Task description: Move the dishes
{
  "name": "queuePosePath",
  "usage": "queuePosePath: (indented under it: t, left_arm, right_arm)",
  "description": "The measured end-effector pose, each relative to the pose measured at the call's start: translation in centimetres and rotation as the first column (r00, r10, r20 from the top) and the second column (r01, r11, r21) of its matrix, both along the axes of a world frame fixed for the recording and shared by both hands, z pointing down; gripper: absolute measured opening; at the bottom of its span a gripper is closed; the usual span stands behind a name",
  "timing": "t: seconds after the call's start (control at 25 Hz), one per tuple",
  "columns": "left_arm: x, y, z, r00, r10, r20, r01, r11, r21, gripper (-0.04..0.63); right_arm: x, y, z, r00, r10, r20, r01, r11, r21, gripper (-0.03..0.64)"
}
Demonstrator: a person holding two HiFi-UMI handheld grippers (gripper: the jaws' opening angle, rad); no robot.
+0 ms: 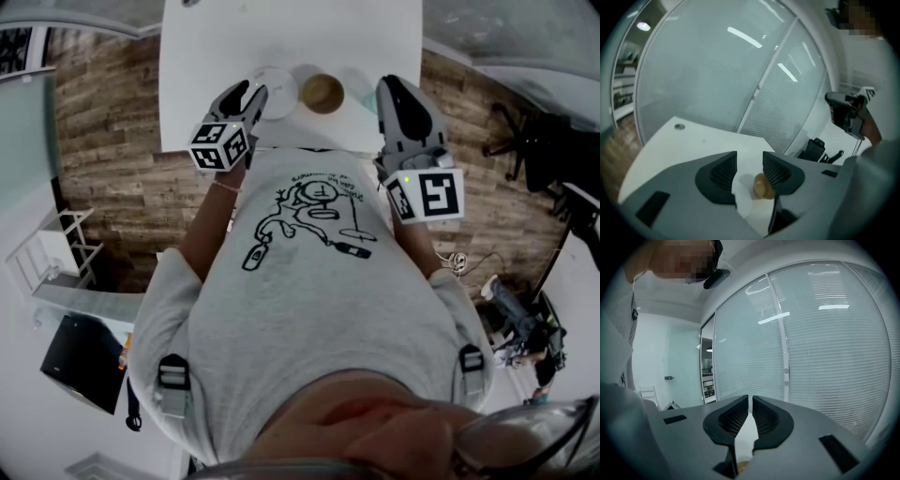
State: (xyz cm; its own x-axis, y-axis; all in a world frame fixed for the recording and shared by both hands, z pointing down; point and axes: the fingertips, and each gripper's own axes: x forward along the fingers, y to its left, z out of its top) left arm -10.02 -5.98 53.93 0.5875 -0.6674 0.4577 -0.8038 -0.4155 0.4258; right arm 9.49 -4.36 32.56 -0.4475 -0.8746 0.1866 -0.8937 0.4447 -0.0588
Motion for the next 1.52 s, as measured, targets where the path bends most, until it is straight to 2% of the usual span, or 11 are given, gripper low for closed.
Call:
queuePosePath:
  t: [0.08, 0.24, 0.4, 0.52, 0.68, 0.84, 1.0, 1.4, 1.52]
  left_arm:
    - [1.0, -0.4, -3.6, 0.997, 0.045, 0.054, -0.051, 0.991, 0.12, 0.167]
    - [2.8, -0.5, -10.3, 0.994, 0.092, 0.058, -0.105, 0.955, 0.278, 0.167]
    - [4.4, 0.1, -16.7, 0.989, 0.122, 0.083, -0.146, 0.892, 0.427, 0.163]
    - [5.6, 1.0, -21.1, 0.988, 0.139, 0.069, -0.155, 0.856, 0.493, 0.156]
    - [6.4, 2.0, -24.7, 0.985, 0.161, 0.066, -0.171, 0.829, 0.533, 0.153]
    - [6.9, 2.6, -26.6, 0.979, 0.169, 0.114, -0.204, 0.796, 0.571, 0.153]
    - [7.5, 3.1, -27.2, 0.974, 0.185, 0.131, -0.226, 0.784, 0.578, 0.152]
    - [7.4, 3.1, -26.4, 0.971, 0.195, 0.139, -0.239, 0.798, 0.553, 0.152]
    - [7.6, 3.1, -26.5, 0.971, 0.19, 0.143, -0.238, 0.796, 0.557, 0.152]
  right_arm:
    - [-0.1, 0.0, 0.0, 1.0, -0.004, 0.0, 0.004, 1.0, 0.0, 0.052]
    - [-0.8, -0.1, -0.3, 1.0, -0.024, -0.006, 0.024, 1.0, 0.008, 0.052]
    - [-1.4, 0.2, -0.5, 0.999, -0.045, -0.01, 0.045, 0.999, 0.003, 0.052]
    - [-1.7, 0.5, -1.1, 0.998, -0.06, -0.008, 0.06, 0.998, 0.008, 0.052]
    - [-2.3, 0.9, -1.9, 0.997, -0.081, -0.006, 0.081, 0.997, 0.016, 0.051]
    - [-2.9, 1.3, -2.6, 0.995, -0.095, -0.003, 0.095, 0.995, 0.018, 0.051]
    - [-3.1, 1.4, -3.6, 0.995, -0.097, -0.009, 0.097, 0.994, 0.048, 0.041]
    - [-2.8, 1.5, -3.6, 0.995, -0.099, -0.007, 0.099, 0.994, 0.048, 0.038]
    - [-2.7, 1.5, -3.6, 0.995, -0.101, -0.005, 0.101, 0.994, 0.049, 0.038]
